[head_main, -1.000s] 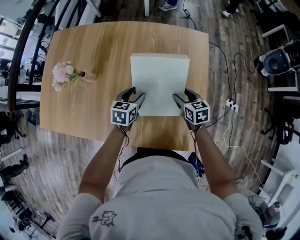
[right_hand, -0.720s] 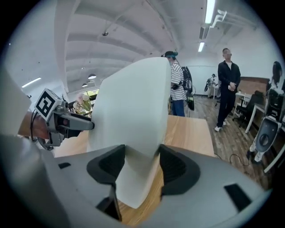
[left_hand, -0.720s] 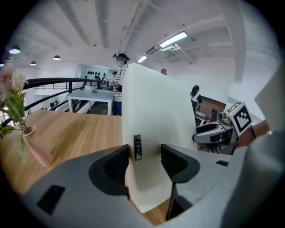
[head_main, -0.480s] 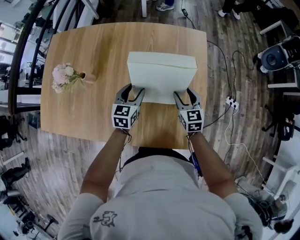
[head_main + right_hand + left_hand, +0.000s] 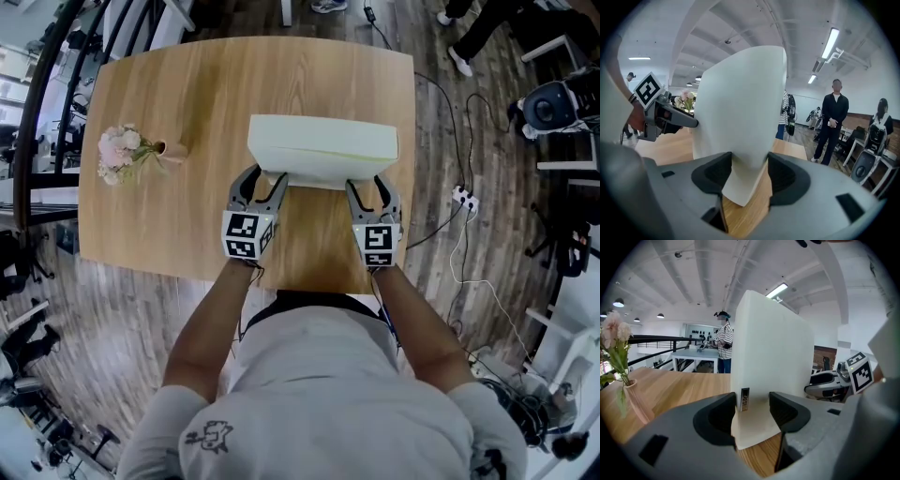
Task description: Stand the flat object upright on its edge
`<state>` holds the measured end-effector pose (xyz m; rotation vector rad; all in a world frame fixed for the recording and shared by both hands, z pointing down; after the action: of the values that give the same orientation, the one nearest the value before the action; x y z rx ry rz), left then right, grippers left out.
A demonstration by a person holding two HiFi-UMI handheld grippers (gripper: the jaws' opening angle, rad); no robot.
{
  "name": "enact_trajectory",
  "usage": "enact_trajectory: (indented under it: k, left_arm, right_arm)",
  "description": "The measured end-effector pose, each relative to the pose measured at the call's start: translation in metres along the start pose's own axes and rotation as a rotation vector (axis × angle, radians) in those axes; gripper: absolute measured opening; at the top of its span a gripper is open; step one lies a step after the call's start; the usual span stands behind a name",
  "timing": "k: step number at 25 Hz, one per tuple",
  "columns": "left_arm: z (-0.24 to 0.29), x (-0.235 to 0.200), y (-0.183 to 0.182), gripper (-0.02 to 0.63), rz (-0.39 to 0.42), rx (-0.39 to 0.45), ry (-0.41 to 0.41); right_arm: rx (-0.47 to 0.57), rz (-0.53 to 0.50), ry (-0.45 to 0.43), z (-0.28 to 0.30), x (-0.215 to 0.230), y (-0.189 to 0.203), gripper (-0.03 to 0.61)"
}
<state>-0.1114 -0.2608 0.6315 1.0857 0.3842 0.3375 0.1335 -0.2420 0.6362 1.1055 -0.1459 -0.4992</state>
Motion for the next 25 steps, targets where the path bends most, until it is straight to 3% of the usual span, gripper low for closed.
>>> enact_trajectory:
  k: [11, 25]
  left_arm:
    - [-0.009, 0.005, 0.013, 0.233, 0.063, 0.019, -0.002]
    - [-0.044, 0.0, 0.01, 0.236, 0.066, 0.025, -0.006]
  right_arm:
    - [0.023, -0.004, -0.017, -0.011, -0.009, 0.013, 0.262]
    - [0.052, 0.069, 0.017, -0.051, -0.01, 0.004, 0.245]
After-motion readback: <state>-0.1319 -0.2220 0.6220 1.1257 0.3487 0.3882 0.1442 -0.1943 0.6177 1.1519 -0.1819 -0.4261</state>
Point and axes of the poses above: the fingertips, and each gripper's own axes: z forward along the fingers, x to its right, y out of its underside, the point moved 7 cm from there along -z, backward along the fingers, and after that the axes turned 2 degrees about -y, right-handed, at the moved point
